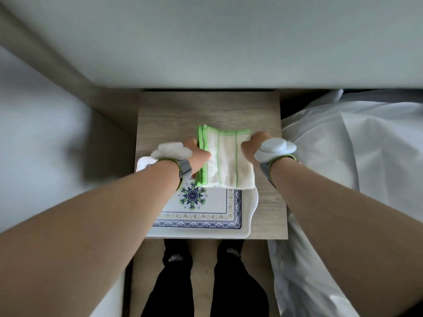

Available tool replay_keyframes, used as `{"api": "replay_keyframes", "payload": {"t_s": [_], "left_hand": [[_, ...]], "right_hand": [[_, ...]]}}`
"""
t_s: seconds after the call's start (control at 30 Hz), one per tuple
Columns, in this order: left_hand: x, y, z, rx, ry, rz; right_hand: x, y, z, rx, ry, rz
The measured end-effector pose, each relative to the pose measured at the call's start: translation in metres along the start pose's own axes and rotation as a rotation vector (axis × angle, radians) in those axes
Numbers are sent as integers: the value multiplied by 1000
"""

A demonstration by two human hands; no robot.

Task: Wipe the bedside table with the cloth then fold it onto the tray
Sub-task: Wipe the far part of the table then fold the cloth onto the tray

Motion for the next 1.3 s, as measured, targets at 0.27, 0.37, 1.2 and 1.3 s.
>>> {"api": "replay_keyframes", "payload": {"t_s": [0.27,0.37,1.2,1.3], "left_hand": [[-21,25,-50,63,40,-42],[-24,26,-71,131,15,-74],[-77,66,-89,-520,-851,-395],[-88,68,-91,-569,-1121,-436]], "right_hand": [[-47,43,17,-6,18,-129],[-61,43,25,-4,17,-150],[-82,16,38,98,88,-5],[-82,13,36,135,122,0]]}}
Point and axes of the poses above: each hand's wrist, its own y-axis away from the middle knuckle, its own x-axis out of the back of the hand, z = x × y, the point moved 6 cm from there along -y, towards the middle knuckle, and after that the axes turned 9 degrees about y, right-handed, at the moved point
